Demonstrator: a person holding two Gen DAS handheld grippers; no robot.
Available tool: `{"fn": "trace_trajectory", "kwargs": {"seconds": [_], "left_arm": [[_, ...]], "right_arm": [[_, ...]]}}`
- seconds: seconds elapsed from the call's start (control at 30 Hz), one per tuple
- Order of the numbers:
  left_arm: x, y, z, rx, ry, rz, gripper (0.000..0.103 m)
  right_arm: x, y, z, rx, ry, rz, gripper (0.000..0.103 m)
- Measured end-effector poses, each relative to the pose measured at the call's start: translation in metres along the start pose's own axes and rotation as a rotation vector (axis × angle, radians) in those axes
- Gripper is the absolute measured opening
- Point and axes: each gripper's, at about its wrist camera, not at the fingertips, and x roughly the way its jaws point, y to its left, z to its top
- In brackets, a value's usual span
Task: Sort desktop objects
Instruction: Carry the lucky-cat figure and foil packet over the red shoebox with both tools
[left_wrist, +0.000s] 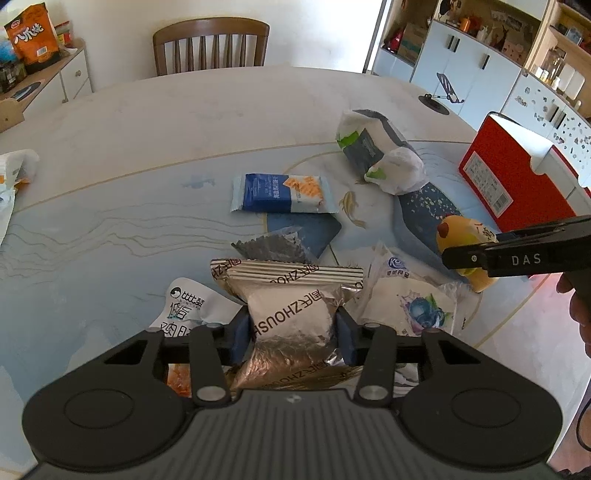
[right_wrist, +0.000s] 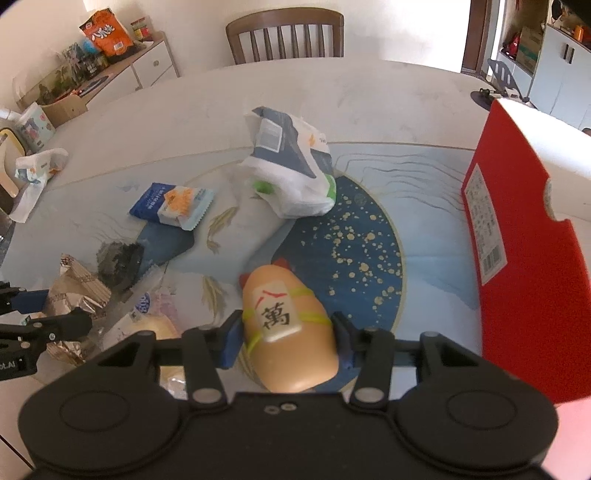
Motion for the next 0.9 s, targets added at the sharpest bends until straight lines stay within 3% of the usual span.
{"fn": "trace_trajectory", "kwargs": {"seconds": [0.9], "left_arm": [[-0.057,-0.041,0.018,0.006,-0.047,-0.048,0.045]], "right_arm": [[-0.085,-0.008,-0.012,0.044,-0.087,0.02,0.048]]}}
